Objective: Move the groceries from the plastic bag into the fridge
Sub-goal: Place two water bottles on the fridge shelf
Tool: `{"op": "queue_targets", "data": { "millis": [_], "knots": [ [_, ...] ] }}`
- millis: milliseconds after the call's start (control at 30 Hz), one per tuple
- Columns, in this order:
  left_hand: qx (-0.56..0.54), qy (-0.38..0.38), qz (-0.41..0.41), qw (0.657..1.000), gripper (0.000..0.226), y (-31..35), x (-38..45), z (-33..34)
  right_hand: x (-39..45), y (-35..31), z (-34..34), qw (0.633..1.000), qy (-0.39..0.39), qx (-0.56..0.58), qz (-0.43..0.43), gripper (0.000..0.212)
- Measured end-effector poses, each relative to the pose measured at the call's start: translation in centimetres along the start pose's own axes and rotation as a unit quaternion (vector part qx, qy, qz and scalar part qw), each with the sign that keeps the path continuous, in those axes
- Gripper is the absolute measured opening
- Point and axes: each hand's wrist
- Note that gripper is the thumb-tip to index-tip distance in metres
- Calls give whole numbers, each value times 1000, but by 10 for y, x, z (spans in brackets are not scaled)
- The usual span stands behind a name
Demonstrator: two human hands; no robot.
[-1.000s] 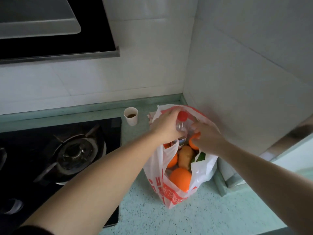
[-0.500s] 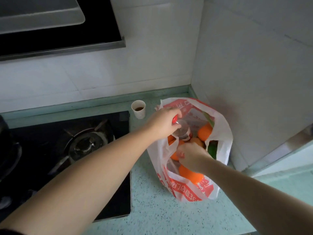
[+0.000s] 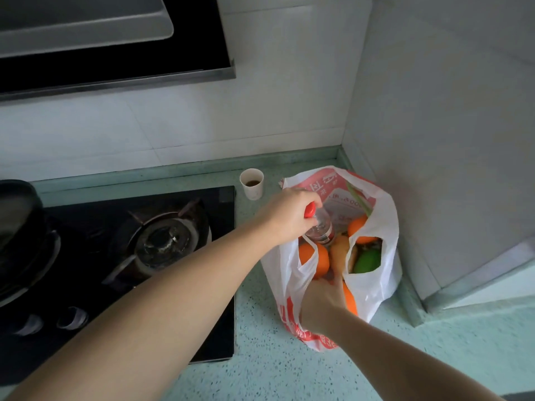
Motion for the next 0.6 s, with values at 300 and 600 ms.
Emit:
{"op": "queue_targets", "data": {
  "millis": [300,600],
  "knots": [
    [5,0,-33,999,27,3,6,1,-13,17,-43,988,102,105,-54,61],
    [12,13,-52,998,22,11,9,-11,-22,39,-98,941,222,235,-103,24]
  ]
}}
Point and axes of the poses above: each hand's wrist, its own x-axis towards the middle knuckle, its own z-axis out of the palm, y = z × x, and after that the axes turned 6 degrees about z, right-handed
